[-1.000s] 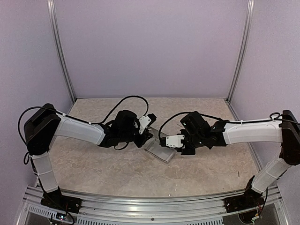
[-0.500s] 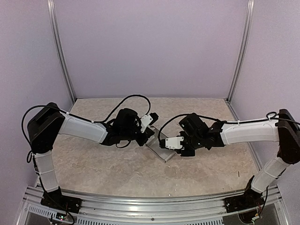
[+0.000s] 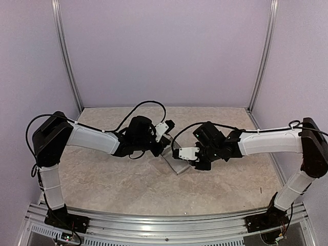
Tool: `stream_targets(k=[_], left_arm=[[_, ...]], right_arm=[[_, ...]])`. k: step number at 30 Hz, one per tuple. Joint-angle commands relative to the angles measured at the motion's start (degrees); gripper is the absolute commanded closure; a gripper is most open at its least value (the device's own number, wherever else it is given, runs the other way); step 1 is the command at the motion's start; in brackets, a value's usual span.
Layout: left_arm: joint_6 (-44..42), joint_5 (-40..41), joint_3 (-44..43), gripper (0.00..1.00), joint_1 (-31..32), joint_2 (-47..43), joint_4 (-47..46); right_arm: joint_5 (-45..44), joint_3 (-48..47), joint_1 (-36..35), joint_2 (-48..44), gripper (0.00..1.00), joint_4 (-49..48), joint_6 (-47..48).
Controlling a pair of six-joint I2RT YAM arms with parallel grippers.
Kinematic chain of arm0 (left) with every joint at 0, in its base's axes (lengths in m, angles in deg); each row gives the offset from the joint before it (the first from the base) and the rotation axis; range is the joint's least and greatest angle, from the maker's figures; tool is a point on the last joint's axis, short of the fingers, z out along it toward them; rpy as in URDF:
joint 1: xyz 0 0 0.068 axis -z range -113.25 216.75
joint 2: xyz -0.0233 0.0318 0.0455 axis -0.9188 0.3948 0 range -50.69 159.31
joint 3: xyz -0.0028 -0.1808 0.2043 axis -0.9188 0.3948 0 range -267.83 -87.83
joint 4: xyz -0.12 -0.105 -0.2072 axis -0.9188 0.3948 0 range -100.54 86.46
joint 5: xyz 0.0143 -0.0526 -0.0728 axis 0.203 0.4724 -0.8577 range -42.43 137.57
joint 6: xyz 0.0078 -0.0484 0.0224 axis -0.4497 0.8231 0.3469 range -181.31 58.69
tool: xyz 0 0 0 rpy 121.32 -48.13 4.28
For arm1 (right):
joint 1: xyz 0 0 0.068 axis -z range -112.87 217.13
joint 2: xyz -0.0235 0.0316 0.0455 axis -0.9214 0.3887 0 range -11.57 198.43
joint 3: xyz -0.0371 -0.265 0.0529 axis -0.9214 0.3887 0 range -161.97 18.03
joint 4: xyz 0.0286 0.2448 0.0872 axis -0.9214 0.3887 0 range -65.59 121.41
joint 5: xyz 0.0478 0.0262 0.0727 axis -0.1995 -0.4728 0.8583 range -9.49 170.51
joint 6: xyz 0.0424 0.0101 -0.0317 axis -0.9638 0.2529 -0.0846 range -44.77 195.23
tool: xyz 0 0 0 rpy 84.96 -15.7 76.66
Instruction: Fold the paper box
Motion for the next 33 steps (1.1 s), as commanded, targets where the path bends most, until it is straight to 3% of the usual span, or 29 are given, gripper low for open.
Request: stream_targets(k=[1, 18, 33], left_arm=[[-1.1, -3.6, -2.0, 1.0, 0.9, 1.5, 1.6], [-1.3, -7.6, -5.9, 1.0, 0.1, 1.1, 8.8], [1.9, -7.4, -9.2, 1.0, 0.5, 5.4, 9.3]], right_arm=[[-1.2, -4.0, 0.0, 0.6, 0.74, -2.1, -3.6], [2.1, -13.2, 4.8, 3.1, 0.74, 2.6, -12.3], [3.1, -9.2, 4.9, 5.5, 0.74, -0.1, -11.9]])
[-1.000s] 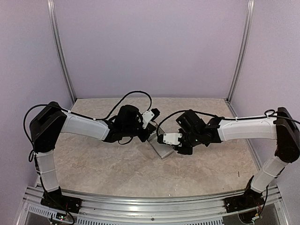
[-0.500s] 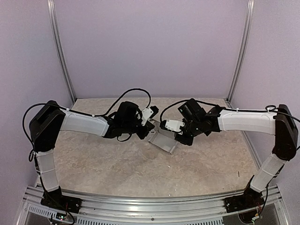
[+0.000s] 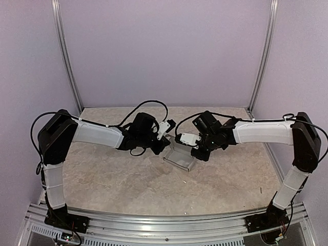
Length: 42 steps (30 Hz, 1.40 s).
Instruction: Fold the paper box
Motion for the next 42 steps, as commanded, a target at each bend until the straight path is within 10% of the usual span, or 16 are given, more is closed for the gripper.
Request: stream_targets(k=[1, 42], left_arm=[[0.6, -5.3, -1.1, 1.0, 2.2, 1.8, -1.6], [2.1, 2.4, 19.0, 1.0, 7.2, -1.7, -14.6]], right_arm=[[2.8, 1.5, -0.5, -0.5, 0.75, -8.0, 0.9], [-1.7, 8.8, -8.8, -2.5, 0.75, -9.7, 7.8]])
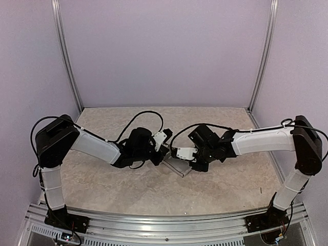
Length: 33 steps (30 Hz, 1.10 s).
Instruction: Fold the paper box
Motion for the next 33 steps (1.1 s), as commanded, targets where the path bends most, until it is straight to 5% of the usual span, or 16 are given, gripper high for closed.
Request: stream_targets(k=[1, 17, 33], left_arm=[[-2.7, -3.7, 5.9, 1.0, 3.3, -0.2, 2.9], [-3.6, 3.9, 16.5, 1.0, 4.3, 0.1, -14.6], [-5.1, 6.6, 18.3, 1.0, 4.8, 0.6, -16.8]], right_arm=[[0.7, 2.3, -3.5, -1.2, 0.75, -5.4, 3.8], [-1.9, 9.3, -5.6, -4.9, 0.68, -11.8, 10.8], [-4.7, 11.8, -5.9, -5.2, 0.65, -14.7, 15.2]])
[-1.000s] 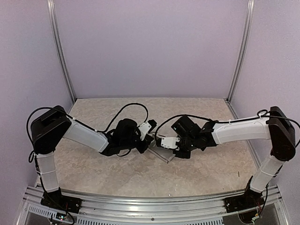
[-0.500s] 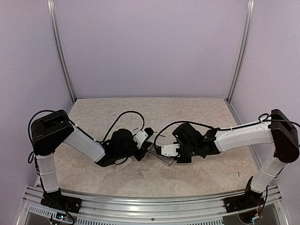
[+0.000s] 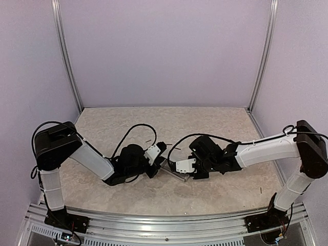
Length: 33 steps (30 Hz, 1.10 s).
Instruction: Fold the paper box
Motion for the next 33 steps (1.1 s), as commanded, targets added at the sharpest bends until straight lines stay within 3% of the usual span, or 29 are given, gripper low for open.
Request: stream_targets(k=[1, 33], left_arm=[[-2.0, 0.6, 1.9, 1.0, 1.0, 2.2, 4.8], [-4.8, 6.1, 2.4, 0.94, 2.8, -1.1, 11.0]], right_arm=[[-0.2, 2.7, -0.8, -2.0, 0.64, -1.9, 3.2], [0.2, 5.3, -0.9, -6.2, 0.58, -1.0, 6.8]])
